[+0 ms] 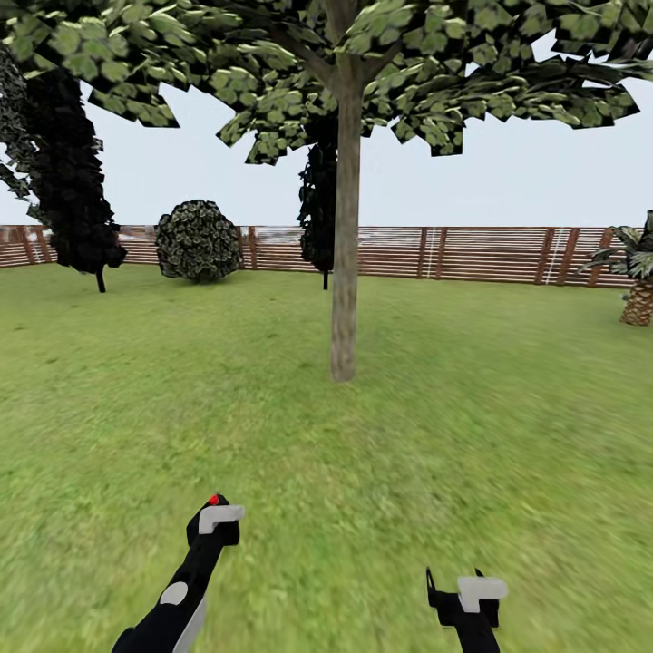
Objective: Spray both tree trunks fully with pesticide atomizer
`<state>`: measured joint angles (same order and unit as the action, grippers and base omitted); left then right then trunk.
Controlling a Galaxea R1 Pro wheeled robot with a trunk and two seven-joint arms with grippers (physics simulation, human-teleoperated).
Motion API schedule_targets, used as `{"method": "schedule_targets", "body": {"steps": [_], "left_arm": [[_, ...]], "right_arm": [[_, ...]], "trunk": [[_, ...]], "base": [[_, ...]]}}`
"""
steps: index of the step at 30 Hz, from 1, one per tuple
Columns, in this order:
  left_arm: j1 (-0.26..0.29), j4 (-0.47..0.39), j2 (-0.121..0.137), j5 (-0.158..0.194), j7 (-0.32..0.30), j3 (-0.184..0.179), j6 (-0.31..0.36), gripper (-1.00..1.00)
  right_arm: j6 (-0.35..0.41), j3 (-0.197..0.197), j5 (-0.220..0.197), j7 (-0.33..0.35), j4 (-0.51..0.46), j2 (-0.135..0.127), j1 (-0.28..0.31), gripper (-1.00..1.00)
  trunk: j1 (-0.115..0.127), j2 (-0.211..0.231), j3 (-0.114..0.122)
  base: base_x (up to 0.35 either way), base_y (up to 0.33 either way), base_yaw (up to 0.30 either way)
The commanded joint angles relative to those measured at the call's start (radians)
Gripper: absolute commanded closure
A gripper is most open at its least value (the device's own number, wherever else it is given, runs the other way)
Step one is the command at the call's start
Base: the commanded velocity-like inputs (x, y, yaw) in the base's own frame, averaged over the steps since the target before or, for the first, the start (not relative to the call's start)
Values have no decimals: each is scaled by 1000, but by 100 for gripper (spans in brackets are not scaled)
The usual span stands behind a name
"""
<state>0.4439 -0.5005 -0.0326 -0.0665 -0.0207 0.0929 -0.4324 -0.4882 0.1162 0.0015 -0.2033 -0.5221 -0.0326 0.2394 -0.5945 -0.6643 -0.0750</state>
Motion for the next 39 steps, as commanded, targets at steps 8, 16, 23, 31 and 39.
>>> {"method": "schedule_targets", "body": {"steps": [8, 16, 23, 31, 39], "left_arm": [[1, 0, -1, -7, -2, 8, -3, 100], [1, 1, -1, -7, -2, 9, -3, 100], [1, 2, -1, -7, -2, 8, -3, 100], [1, 2, -1, -7, -2, 8, -3, 100], [1, 2, -1, -7, -2, 8, -2, 100]], "right_arm": [[0, 8, 1, -10, 1, -2, 1, -100], [0, 8, 1, -11, 1, -1, 1, -100], [0, 8, 1, -11, 1, -1, 1, -100], [0, 8, 2, -11, 22, 2, 1, -100], [0, 8, 2, -11, 26, 11, 1, -100]], "trunk": [[-1, -1, -2], [-1, -1, -2], [-1, -1, -2], [-1, -1, -2], [-1, -1, -2]], "base": [[350, 0, 0], [350, 0, 0], [350, 0, 0], [350, 0, 0], [350, 0, 0]]}}
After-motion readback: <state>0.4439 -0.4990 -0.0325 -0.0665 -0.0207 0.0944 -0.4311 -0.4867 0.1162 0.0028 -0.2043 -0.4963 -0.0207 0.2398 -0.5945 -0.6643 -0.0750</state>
